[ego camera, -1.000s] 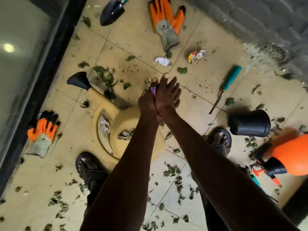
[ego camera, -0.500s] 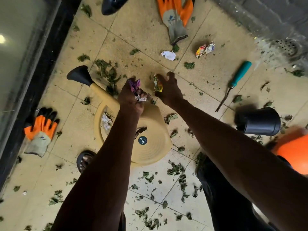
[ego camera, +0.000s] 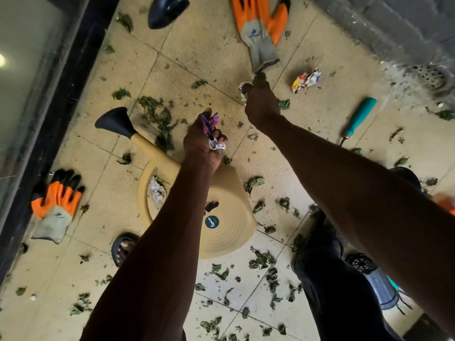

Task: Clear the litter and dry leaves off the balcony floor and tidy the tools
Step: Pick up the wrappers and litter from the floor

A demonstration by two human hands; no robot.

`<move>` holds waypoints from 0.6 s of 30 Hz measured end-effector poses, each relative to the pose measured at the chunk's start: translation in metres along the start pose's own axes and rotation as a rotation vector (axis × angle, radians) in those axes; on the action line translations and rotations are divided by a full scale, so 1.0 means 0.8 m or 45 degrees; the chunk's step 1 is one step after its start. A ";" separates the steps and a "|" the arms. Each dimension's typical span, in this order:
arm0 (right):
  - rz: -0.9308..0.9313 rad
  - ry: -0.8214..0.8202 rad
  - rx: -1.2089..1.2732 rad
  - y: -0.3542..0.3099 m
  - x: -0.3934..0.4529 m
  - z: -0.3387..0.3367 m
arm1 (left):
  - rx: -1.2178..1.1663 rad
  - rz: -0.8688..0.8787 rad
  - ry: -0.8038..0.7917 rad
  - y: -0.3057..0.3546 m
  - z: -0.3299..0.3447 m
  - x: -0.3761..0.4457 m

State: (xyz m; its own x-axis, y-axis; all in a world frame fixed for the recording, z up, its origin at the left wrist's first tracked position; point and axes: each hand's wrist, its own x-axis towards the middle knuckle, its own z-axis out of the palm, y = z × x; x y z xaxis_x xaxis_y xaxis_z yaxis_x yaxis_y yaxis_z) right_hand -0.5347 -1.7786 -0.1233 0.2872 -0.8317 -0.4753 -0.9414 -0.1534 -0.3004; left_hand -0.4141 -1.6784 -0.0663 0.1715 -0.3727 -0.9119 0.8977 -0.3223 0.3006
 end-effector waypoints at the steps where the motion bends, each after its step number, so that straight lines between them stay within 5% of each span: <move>1: -0.053 -0.060 -0.127 0.003 0.005 0.000 | -0.006 -0.002 -0.013 0.000 0.001 0.003; 6: -0.286 0.030 -0.259 0.019 -0.008 0.020 | 0.000 -0.026 -0.003 -0.009 0.010 0.007; 14: -0.024 -0.094 -0.186 0.061 -0.040 0.034 | 0.012 -0.059 0.000 -0.041 0.042 -0.004; 18: -0.107 0.104 -0.271 0.085 -0.045 -0.006 | 0.039 -0.073 -0.024 -0.057 0.062 -0.010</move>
State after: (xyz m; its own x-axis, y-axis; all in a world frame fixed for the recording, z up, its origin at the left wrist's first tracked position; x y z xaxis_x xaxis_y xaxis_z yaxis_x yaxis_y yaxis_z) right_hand -0.6099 -1.7617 -0.1226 0.3587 -0.8505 -0.3846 -0.9334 -0.3256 -0.1506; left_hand -0.4761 -1.7037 -0.0587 0.1123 -0.3692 -0.9225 0.8928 -0.3701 0.2568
